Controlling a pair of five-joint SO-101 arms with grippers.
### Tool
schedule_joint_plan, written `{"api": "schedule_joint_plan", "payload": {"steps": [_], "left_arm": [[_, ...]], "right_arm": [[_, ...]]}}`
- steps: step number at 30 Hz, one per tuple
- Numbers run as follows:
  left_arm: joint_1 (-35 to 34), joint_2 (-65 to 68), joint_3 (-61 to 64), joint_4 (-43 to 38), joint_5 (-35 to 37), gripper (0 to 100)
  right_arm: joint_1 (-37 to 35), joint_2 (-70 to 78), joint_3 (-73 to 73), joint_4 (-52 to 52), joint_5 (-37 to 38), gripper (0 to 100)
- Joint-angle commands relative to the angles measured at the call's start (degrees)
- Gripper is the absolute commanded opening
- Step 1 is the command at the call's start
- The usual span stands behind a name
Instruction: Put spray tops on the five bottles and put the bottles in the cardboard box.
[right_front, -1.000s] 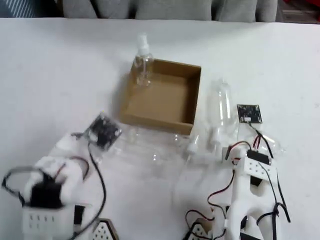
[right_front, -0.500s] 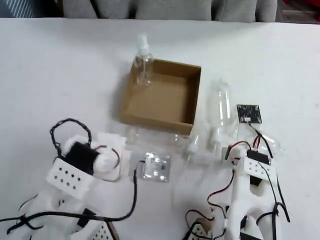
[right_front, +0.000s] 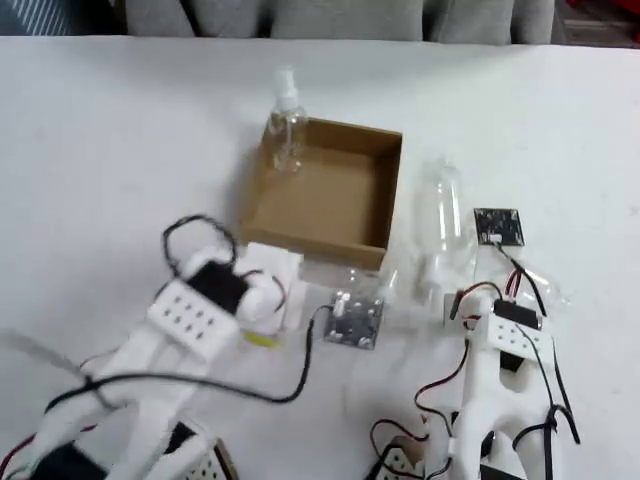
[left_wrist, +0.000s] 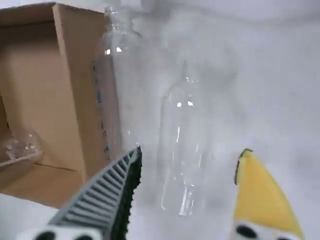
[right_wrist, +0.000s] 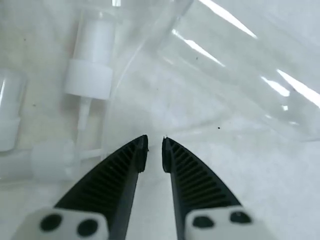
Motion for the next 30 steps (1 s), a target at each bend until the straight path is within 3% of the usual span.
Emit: {"api": "schedule_joint_plan", "payload": {"steps": [1, 13, 30], "left_arm": [[1.01, 9.54, -8.79, -2.2, 1.41, 30], [3.21, 22.46, -13.71, -2.73, 1.49, 30], [2.86, 34.95, -13.1, -9.41, 3.87, 29]], "right_arm": [[-0.66, -0.57, -0.44, -1.01, 0.62, 3.2], [-0.75, -0.57, -0.44, -1.1, 3.43, 3.2], [-0.75, -0.57, -0.44, -1.1, 3.43, 3.2]]}}
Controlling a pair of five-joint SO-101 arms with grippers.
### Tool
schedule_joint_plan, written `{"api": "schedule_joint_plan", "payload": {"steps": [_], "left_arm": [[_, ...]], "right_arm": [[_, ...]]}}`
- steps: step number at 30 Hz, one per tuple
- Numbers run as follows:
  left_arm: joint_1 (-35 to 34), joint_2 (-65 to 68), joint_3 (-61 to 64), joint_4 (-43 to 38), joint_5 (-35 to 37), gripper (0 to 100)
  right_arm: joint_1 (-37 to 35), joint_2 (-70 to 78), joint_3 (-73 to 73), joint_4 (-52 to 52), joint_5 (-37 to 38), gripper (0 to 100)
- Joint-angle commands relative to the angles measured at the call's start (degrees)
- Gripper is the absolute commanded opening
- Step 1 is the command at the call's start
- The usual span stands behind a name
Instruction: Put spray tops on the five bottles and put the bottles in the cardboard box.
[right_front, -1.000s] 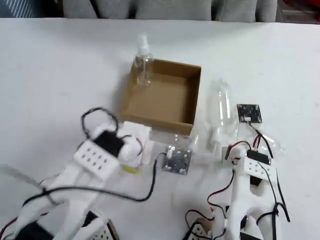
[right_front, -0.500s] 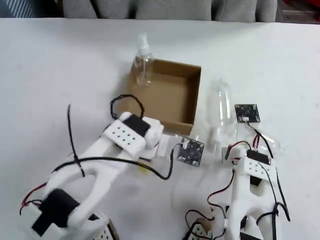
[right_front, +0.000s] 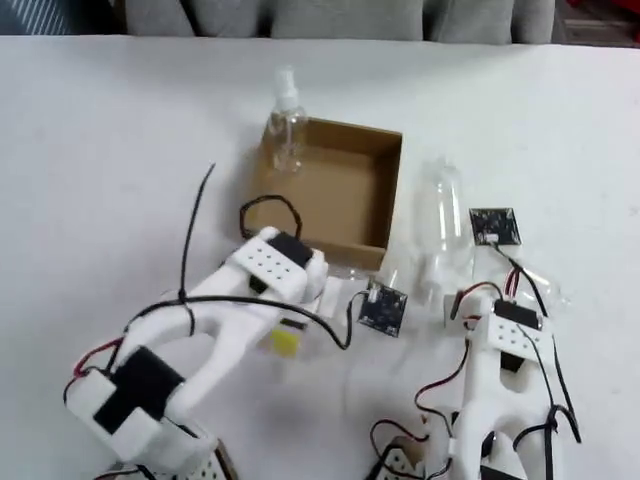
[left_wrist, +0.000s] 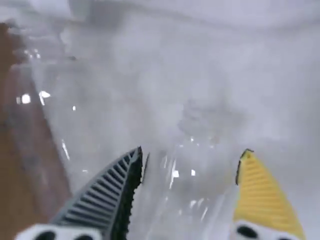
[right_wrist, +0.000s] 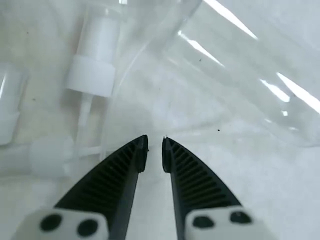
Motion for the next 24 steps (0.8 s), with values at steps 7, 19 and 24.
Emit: {"api": "schedule_joint_plan", "payload": {"steps": [7, 19, 24], "left_arm": [[0.4, 3.03, -2.46, -5.45, 7.47, 29], [0.75, 2.77, -0.18, -1.23, 7.74, 3], [0.57, 2.33, -0.18, 2.11, 11.87, 2]], "right_arm": [[-0.75, -0.57, -0.44, -1.01, 0.62, 3.2], [-0.66, -0.57, -0.44, -1.01, 0.62, 3.2], [-0.66, -0.57, -0.44, -1.01, 0.62, 3.2]]}}
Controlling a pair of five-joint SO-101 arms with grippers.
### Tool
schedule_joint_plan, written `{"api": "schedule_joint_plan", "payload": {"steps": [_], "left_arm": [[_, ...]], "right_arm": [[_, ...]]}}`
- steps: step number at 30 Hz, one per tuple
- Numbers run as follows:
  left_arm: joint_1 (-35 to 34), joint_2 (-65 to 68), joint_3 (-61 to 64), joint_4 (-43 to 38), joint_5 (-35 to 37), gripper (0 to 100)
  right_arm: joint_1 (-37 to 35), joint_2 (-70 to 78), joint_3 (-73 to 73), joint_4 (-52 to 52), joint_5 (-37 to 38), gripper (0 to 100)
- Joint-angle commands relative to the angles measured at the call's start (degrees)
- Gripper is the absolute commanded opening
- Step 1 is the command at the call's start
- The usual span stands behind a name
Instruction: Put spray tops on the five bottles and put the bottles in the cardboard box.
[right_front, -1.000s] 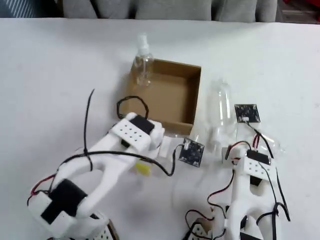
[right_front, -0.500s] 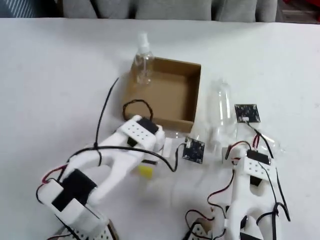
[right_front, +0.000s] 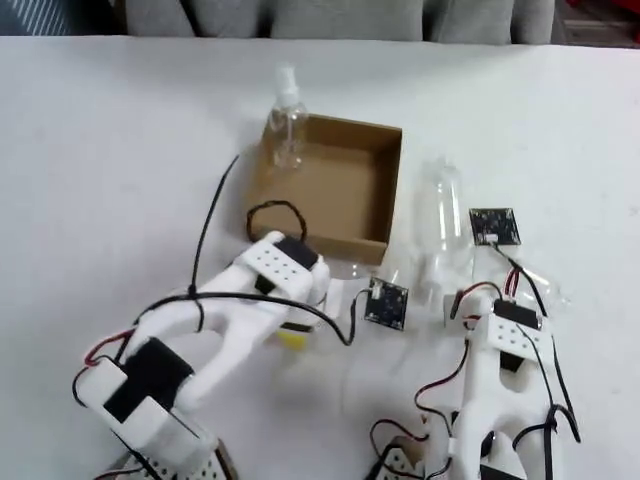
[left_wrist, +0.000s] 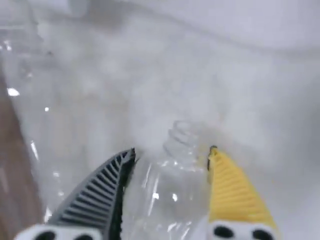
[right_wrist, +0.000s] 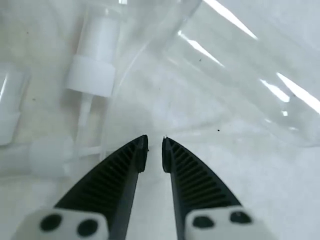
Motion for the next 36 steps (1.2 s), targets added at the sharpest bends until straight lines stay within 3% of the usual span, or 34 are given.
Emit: {"api": "schedule_joint_plan", "payload": {"steps": [1, 11, 16, 21, 25, 32, 36], "left_arm": [[-0.04, -1.8, -0.44, 3.69, 7.65, 2], [-1.19, -15.69, 7.03, 4.57, 26.81, 2], [-8.04, -20.79, 10.37, 4.13, 38.59, 2], [-17.19, -19.74, 13.98, -2.64, 45.8, 2], [-20.88, -18.51, 14.68, -4.22, 47.74, 4], [-22.11, -18.77, 14.77, -3.87, 47.74, 28], [-22.11, -18.86, 14.33, -1.85, 47.21, 32]], "right_arm": [[-0.66, -0.57, -0.44, -1.01, 0.62, 3.2], [-0.66, -0.57, -0.44, -1.01, 0.62, 3.2], [-0.66, -0.57, -0.44, -1.01, 0.62, 3.2], [-0.66, -0.57, -0.35, -1.01, 0.62, 3.2], [-0.66, -0.57, -0.35, -1.01, 0.62, 3.2], [-0.66, -0.57, -0.35, -1.01, 0.62, 3.2], [-0.66, -0.57, -0.35, -1.01, 0.62, 3.2]]}}
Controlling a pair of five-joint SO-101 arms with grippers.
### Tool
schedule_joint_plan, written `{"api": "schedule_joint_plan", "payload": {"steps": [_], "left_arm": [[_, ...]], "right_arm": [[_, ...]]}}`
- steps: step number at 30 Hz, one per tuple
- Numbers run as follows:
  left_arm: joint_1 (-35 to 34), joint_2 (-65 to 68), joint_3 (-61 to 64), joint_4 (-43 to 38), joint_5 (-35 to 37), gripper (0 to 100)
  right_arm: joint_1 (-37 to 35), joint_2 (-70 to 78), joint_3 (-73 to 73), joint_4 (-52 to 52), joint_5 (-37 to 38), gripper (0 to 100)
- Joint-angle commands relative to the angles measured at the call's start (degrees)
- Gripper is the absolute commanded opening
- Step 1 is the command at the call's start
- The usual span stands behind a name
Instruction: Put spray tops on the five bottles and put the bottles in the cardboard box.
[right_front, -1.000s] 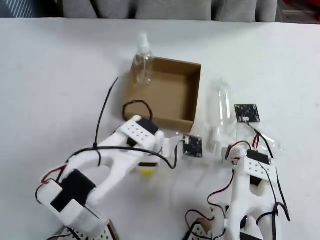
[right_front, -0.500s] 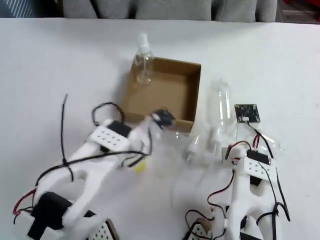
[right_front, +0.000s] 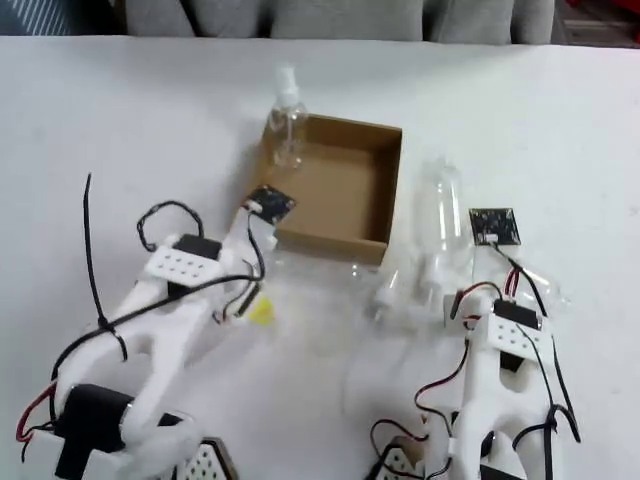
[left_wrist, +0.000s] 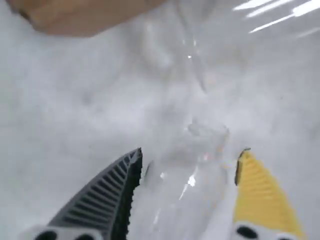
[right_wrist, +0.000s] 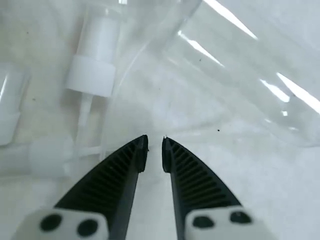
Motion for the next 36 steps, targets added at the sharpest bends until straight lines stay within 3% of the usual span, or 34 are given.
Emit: {"api": "schedule_joint_plan", "payload": {"steps": [1, 5, 16, 22, 31, 33, 36], "left_arm": [[-0.57, -1.1, -0.62, 1.23, -1.32, 32], [-0.57, -0.84, -0.62, 1.32, -9.41, 32], [-0.31, -0.48, -0.18, 0.88, -19.16, 32], [-0.13, 2.51, -1.05, -0.35, -21.98, 32], [-0.57, 12.44, -10.37, 4.84, -22.42, 31], [-0.57, 12.62, -10.37, 4.66, -22.42, 27], [-0.48, 12.88, -10.29, 4.66, -22.42, 12]], "right_arm": [[-0.66, -0.57, -0.35, -1.01, 0.62, 3.2], [-0.75, -0.57, -0.26, -1.01, 0.62, 3.2], [-0.75, -0.57, -0.26, -1.01, 0.62, 3.2], [-0.75, -0.57, -0.18, -1.01, 0.62, 3.2], [-0.75, -0.57, -0.18, -0.92, 0.62, 3.2], [-0.75, -0.57, -0.18, -0.92, 0.62, 3.2], [-0.75, -0.57, -0.18, -0.92, 0.62, 3.2]]}}
